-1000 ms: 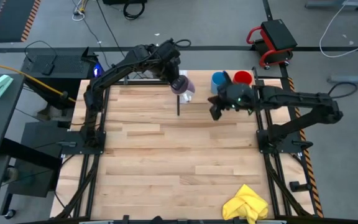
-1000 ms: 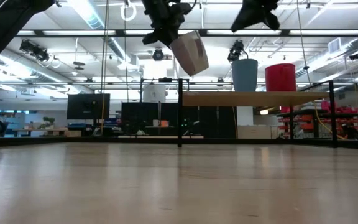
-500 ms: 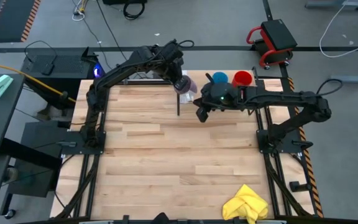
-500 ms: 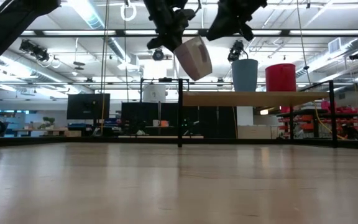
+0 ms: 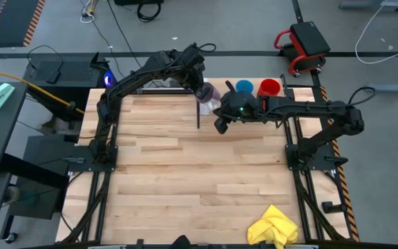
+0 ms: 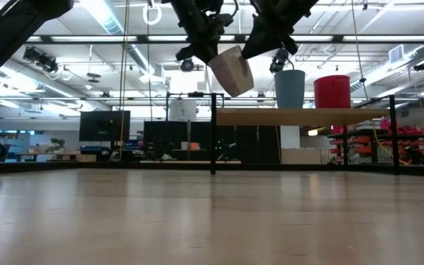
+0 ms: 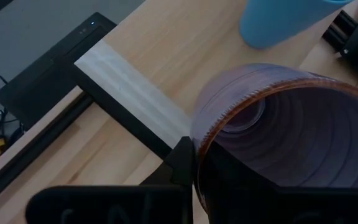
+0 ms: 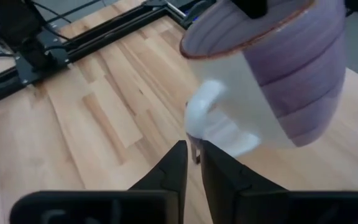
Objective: Stack small to large cups/mugs on shelf
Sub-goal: Put the purple mug on the shelf
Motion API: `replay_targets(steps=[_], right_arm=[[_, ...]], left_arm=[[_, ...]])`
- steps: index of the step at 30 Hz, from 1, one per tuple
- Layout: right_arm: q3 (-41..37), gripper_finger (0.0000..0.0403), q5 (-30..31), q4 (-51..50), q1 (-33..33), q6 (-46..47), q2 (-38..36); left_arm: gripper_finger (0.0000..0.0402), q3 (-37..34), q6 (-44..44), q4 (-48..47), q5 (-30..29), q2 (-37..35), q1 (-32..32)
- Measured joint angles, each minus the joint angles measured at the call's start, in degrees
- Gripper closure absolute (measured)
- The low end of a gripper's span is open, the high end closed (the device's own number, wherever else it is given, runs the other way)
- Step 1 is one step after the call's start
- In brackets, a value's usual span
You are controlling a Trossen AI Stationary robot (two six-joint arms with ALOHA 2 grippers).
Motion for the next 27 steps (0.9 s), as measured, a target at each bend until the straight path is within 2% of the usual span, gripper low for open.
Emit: replay_targets(steps=[27], right_arm=[[-0.04, 0.0353, -4.59, 3.17, -1.83, -3.19, 0.20]], left_arm=[[0.0383, 0.00, -0.19, -0.19, 0.44, 0.00, -0.04]])
